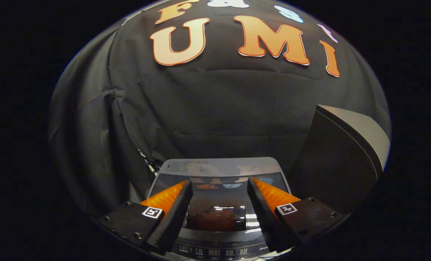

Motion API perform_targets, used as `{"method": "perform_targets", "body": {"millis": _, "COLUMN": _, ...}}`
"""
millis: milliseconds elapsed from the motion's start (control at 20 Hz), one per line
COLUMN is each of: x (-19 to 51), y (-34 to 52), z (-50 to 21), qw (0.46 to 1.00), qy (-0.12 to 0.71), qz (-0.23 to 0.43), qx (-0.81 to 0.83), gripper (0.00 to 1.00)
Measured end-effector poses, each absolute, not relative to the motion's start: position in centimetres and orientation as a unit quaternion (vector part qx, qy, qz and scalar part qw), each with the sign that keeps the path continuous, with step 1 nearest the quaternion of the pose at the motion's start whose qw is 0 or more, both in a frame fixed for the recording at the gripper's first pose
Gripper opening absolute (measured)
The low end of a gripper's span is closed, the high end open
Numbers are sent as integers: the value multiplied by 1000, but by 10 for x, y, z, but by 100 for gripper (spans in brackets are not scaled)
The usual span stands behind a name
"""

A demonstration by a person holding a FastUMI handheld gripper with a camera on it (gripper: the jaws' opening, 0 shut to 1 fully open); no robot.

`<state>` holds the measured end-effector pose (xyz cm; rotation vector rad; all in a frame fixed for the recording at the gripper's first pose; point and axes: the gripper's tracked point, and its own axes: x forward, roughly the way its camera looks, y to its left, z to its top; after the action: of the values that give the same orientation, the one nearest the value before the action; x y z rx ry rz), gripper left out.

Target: Put the clothes into the washing machine and then close the washing machine lid.

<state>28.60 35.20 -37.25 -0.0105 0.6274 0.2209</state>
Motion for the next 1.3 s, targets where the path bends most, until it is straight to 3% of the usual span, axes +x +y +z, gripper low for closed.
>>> {"method": "perform_targets", "body": {"millis": 250, "x": 277, "y": 347, "z": -326, "qw": 952, "qy": 285, "qz": 113, "qx": -3, "gripper": 98}}
{"method": "perform_targets", "body": {"millis": 550, "x": 252, "y": 314, "z": -213, "qw": 967, "qy": 226, "qz": 120, "qx": -3, "gripper": 98}}
{"method": "perform_targets", "body": {"millis": 850, "x": 216, "y": 238, "z": -105, "qw": 983, "qy": 154, "qz": 100, "qx": 2, "gripper": 98}}
{"method": "perform_targets", "body": {"millis": 1300, "x": 159, "y": 105, "z": 0, "qw": 997, "qy": 62, "qz": 53, "qx": -1, "gripper": 98}}
